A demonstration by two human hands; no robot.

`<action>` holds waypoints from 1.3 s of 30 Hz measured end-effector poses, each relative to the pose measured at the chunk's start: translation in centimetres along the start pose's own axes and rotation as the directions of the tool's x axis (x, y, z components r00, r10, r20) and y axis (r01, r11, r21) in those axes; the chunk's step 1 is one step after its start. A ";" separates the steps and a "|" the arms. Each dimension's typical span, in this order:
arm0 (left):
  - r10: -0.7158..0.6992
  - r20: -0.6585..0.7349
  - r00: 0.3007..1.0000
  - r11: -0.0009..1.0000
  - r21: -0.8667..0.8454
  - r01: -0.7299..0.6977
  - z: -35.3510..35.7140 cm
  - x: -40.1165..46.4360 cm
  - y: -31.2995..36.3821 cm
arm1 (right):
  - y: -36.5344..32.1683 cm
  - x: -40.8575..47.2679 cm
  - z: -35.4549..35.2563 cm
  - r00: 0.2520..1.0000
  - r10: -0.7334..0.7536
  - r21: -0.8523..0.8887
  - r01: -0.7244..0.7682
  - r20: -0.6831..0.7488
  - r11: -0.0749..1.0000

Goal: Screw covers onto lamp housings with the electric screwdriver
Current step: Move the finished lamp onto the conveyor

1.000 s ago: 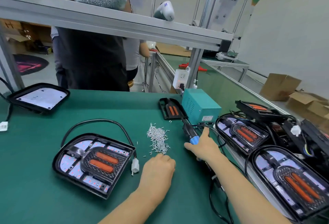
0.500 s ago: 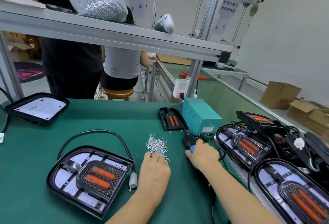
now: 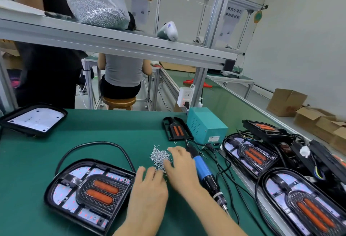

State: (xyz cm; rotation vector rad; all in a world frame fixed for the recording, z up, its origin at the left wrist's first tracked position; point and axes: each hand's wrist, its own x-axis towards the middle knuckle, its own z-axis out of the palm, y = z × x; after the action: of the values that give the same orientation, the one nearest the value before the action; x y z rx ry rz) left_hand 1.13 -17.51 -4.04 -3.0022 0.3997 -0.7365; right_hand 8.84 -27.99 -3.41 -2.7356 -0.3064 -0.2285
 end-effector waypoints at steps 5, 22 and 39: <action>-0.063 -0.432 0.900 0.996 -0.088 0.028 -0.3 -3.2 -4.4 | -2.6 -2.1 0.2 0.994 -0.108 0.329 0.101 0.002 0.939; -0.826 0.260 0.499 0.457 -0.207 0.865 -0.7 -10.7 -11.0 | -7.9 -2.8 2.1 0.947 0.007 0.281 -0.103 0.322 0.954; -0.759 0.576 0.303 -0.441 -0.798 0.411 -0.7 -5.8 -10.7 | -8.8 2.1 2.2 0.788 0.091 0.367 -0.382 0.609 0.848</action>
State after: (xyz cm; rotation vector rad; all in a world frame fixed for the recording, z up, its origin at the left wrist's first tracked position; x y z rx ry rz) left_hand -1.52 -5.64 -5.15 -3.9434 -2.4673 -1.3259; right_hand 8.94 -18.74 -1.96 -2.2427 -0.1265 0.6804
